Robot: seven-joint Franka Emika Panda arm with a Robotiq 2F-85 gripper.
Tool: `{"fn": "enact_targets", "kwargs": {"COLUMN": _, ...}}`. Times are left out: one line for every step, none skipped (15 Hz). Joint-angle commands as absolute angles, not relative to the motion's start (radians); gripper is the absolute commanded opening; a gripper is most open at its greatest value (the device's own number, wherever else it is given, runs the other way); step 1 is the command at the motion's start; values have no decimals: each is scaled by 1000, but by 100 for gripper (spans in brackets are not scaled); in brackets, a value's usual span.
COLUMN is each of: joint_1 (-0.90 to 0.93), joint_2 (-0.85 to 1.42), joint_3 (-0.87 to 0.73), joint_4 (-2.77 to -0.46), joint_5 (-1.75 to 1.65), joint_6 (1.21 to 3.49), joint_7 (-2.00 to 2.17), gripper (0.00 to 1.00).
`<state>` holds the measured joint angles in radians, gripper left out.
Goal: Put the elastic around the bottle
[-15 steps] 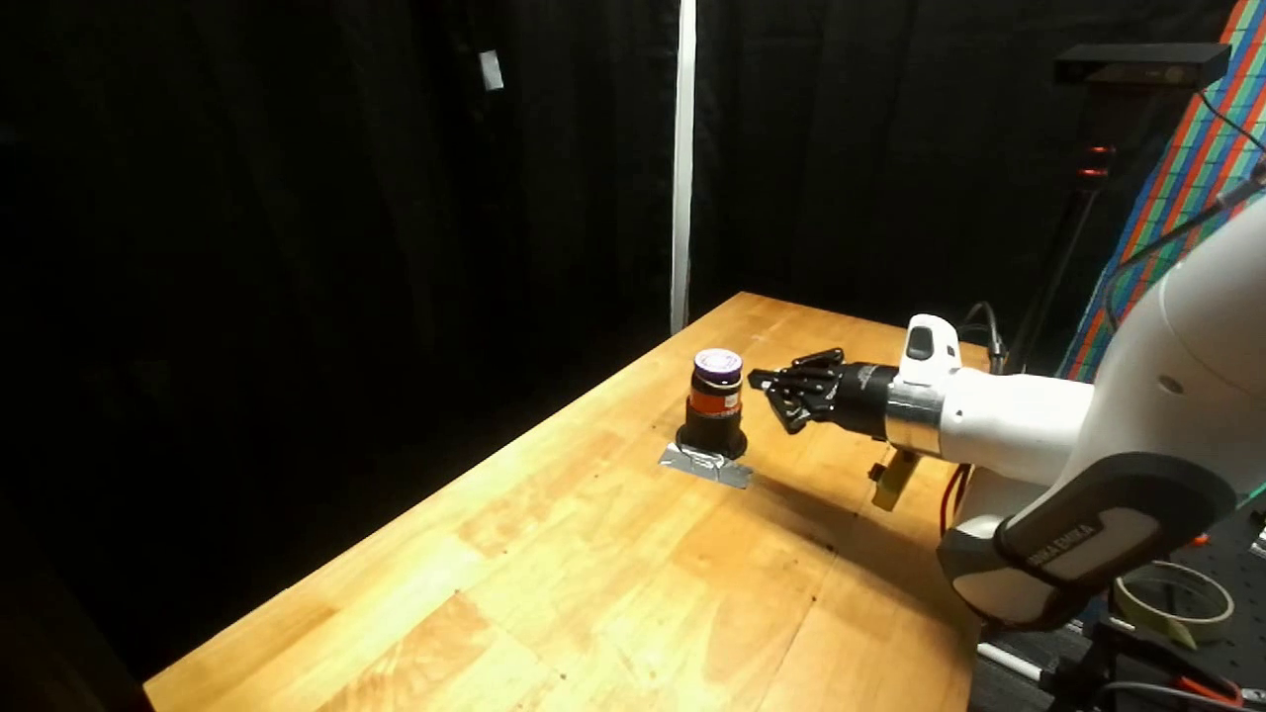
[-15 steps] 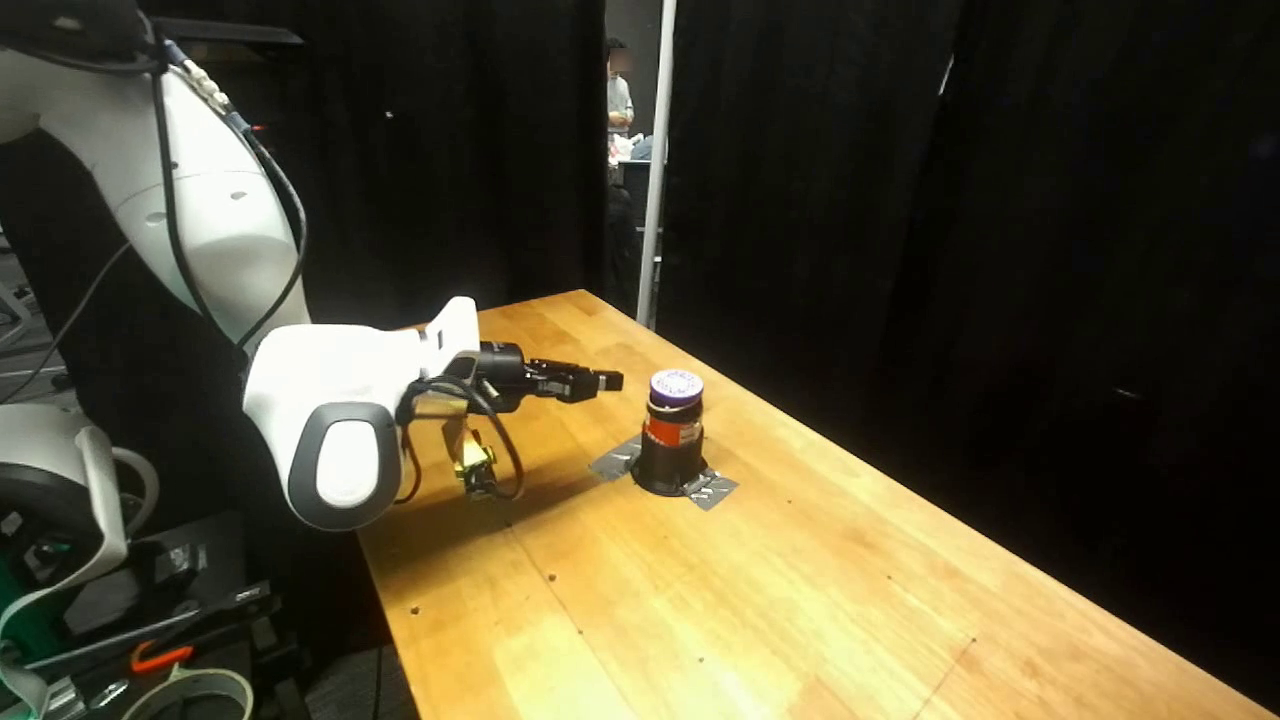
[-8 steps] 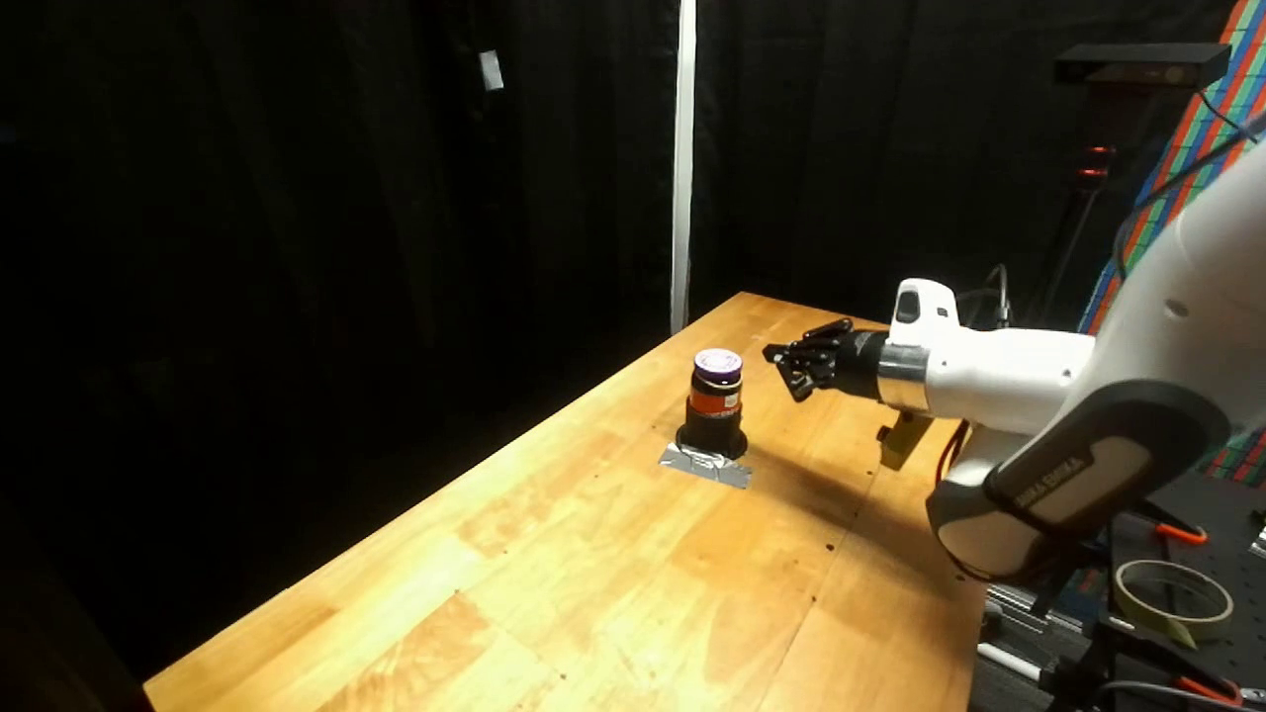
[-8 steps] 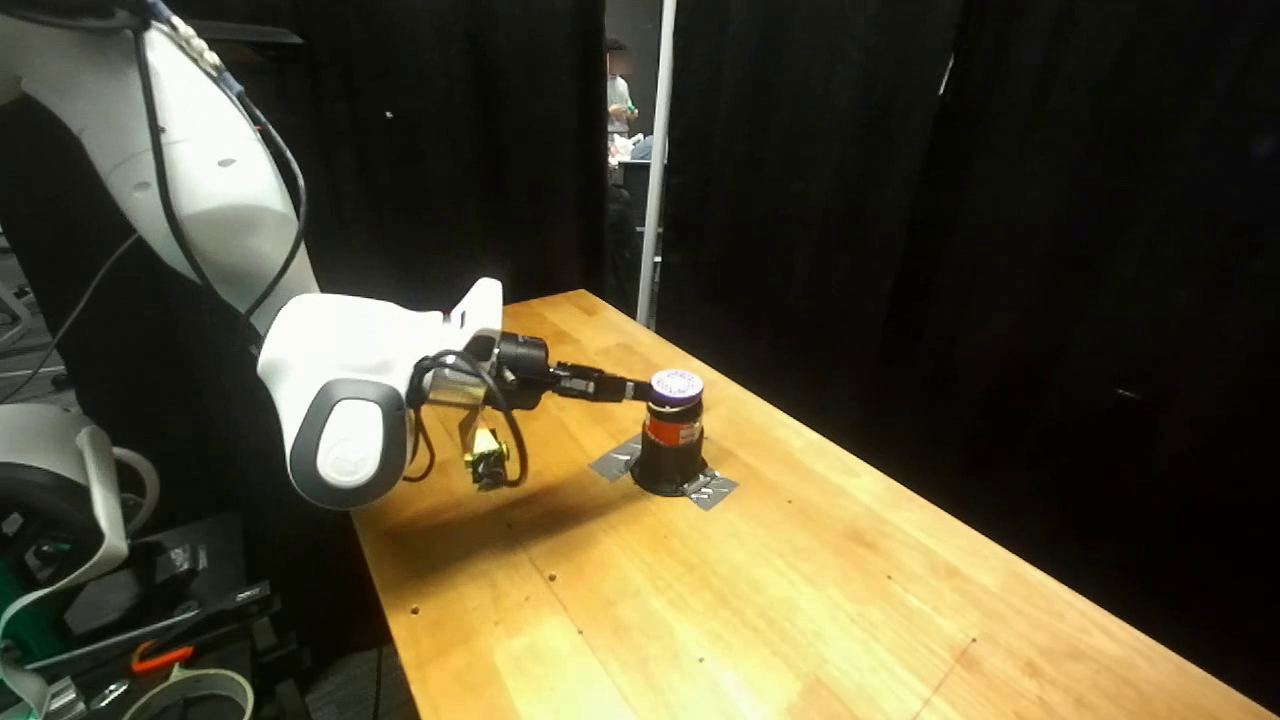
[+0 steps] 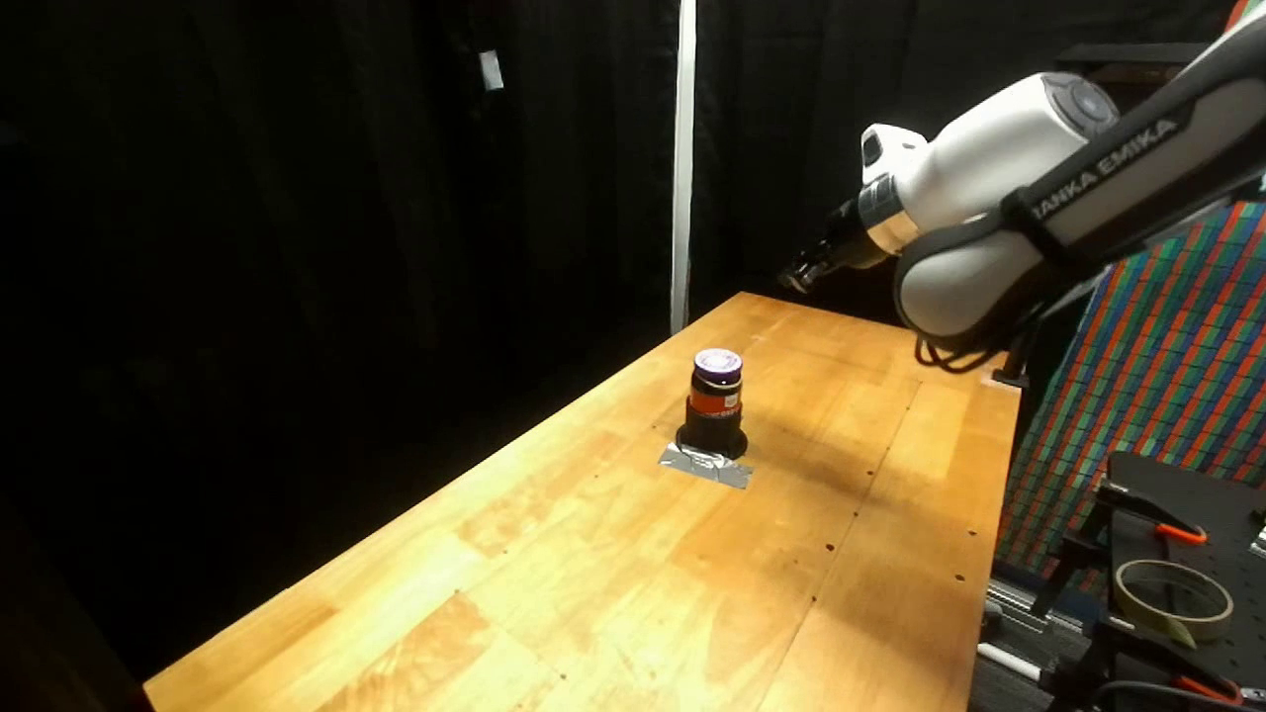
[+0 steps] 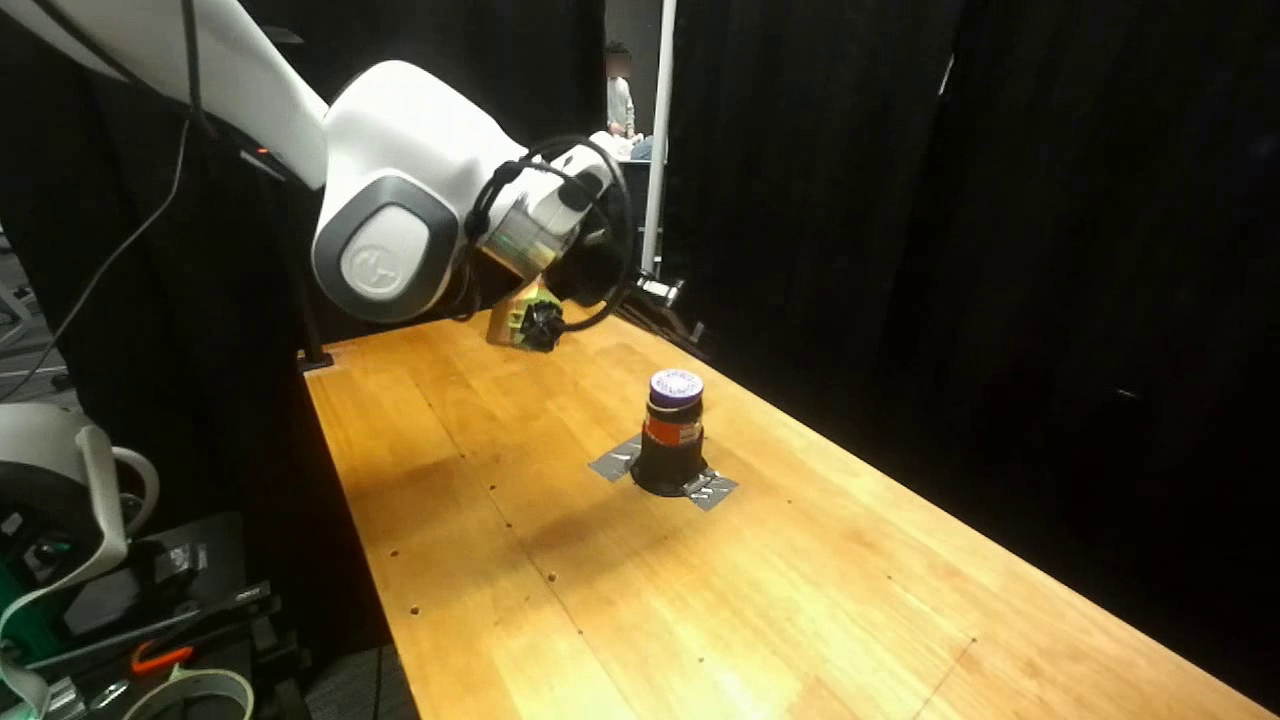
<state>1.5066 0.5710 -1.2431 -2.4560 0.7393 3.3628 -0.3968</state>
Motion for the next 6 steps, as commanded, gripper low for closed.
{"fn": "enact_targets", "kwargs": {"joint_1": 1723, "joint_2": 657, "joint_3": -1514, "joint_4": -2432, "joint_5": 748, "joint_6": 3074, "joint_7": -408, "gripper": 39}}
{"fn": "enact_targets", "kwargs": {"joint_1": 1765, "joint_2": 677, "joint_3": -1584, "joint_4": -2424, "joint_5": 694, "joint_6": 2983, "joint_7": -361, "gripper": 47}}
{"fn": "enact_targets", "kwargs": {"joint_1": 1808, "joint_2": 656, "joint_3": -1660, "joint_4": -2425, "joint_5": 536, "joint_6": 2915, "joint_7": -259, "gripper": 54}}
{"fn": "enact_targets", "kwargs": {"joint_1": 1858, "joint_2": 664, "joint_3": -1715, "joint_4": -2406, "joint_5": 466, "joint_6": 2832, "joint_7": -225, "gripper": 61}}
{"fn": "enact_targets", "kwargs": {"joint_1": 1903, "joint_2": 659, "joint_3": -1774, "joint_4": -2380, "joint_5": 389, "joint_6": 2755, "joint_7": -169, "gripper": 69}}
{"fn": "enact_targets", "kwargs": {"joint_1": 1949, "joint_2": 643, "joint_3": -1831, "joint_4": -2355, "joint_5": 335, "joint_6": 2676, "joint_7": -136, "gripper": 76}}
